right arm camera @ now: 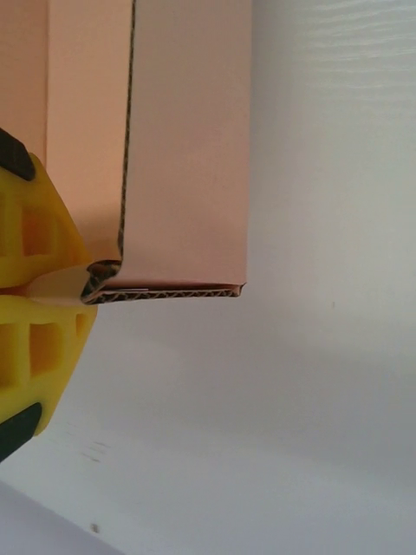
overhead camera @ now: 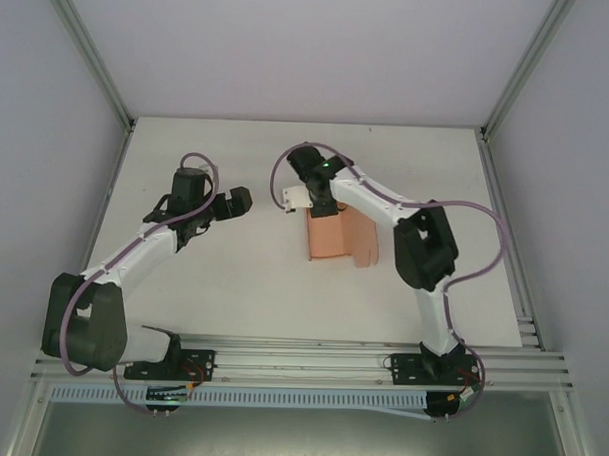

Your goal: Assemble paper box

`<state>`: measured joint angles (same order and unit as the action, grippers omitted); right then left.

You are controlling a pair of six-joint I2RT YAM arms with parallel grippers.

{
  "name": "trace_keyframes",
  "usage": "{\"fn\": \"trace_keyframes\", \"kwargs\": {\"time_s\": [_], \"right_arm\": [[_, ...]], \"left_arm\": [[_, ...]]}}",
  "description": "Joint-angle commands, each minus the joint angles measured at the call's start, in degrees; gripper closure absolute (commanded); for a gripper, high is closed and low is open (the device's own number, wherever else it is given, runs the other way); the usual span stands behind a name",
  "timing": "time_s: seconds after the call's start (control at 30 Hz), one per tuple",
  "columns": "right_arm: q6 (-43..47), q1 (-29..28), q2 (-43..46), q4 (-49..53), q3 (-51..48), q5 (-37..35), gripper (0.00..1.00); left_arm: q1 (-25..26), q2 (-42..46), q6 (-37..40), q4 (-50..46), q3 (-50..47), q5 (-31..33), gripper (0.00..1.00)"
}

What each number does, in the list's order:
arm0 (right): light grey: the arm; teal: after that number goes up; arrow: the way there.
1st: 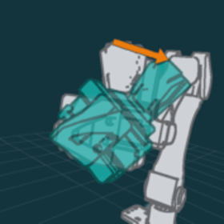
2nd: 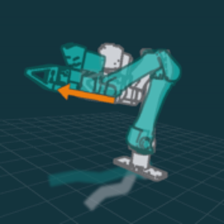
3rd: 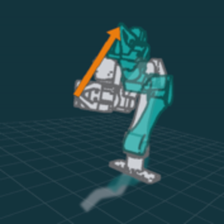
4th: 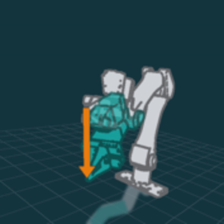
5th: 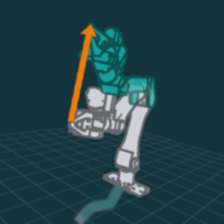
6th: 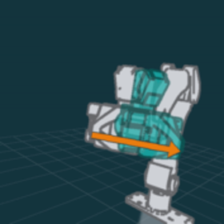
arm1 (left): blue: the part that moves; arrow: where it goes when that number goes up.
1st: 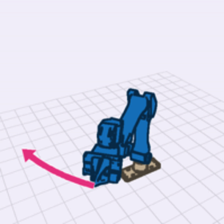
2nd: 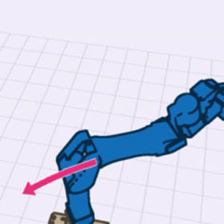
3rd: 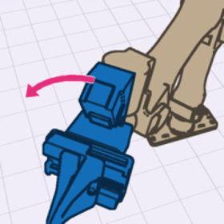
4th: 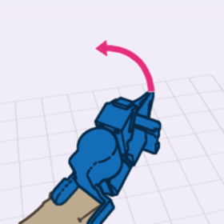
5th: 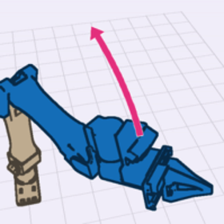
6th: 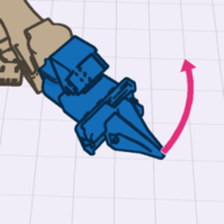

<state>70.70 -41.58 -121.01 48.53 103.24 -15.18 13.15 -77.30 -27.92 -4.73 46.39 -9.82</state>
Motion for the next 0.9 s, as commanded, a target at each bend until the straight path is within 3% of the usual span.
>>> {"fn": "trace_keyframes", "kwargs": {"time_s": [0.0,0.17,0.3,0.4,0.53,0.57,0.63,0.67,0.73,0.8,0.87], "right_arm": [[13.1,-1.9,-4.3,4.6,4.4,-5.0,1.00],[16.0,-4.9,-7.9,0.5,4.5,-1.3,0.98],[12.1,-5.3,-7.8,0.0,4.1,-0.1,0.68],[6.6,-4.6,-5.5,-0.7,3.0,1.3,0.57],[-3.4,-3.5,5.1,-13.3,-6.4,6.4,0.46],[-7.9,-3.5,8.9,-19.0,-9.9,7.0,0.40],[-19.3,-3.6,15.4,-29.8,-16.0,5.7,0.10],[-27.1,-3.5,18.6,-34.7,-19.2,2.1,0.01],[-42.9,-3.4,23.8,-37.5,-23.0,-7.4,0.01],[-61.7,-2.1,29.1,-31.7,-26.2,-14.6,0.01],[-77.6,1.1,34.7,-23.2,-30.7,-8.4,0.01]], "left_arm": [[-1.9,-0.5,-2.2,-0.3,-1.4,-1.8,0.02],[-4.3,-1.0,-3.6,1.9,-4.0,-4.3,0.02],[-4.6,-2.0,-3.2,1.4,-3.8,-4.5,0.02],[-4.6,-2.7,-2.7,2.3,-3.4,-6.1,0.02],[-4.6,-3.5,-1.2,4.0,-3.1,-9.2,0.02],[-4.6,-3.6,-0.8,4.3,-2.9,-10.1,0.02],[-4.6,-4.1,-0.3,4.6,-2.4,-11.1,0.02],[-4.6,-4.6,-0.3,4.3,-2.0,-11.0,0.02],[-4.6,-5.7,0.0,4.3,-1.5,-12.0,0.02],[-4.6,-6.8,0.4,5.3,-1.3,-14.3,0.02],[-4.6,-7.3,1.2,6.6,-1.3,-16.4,0.02]]}}
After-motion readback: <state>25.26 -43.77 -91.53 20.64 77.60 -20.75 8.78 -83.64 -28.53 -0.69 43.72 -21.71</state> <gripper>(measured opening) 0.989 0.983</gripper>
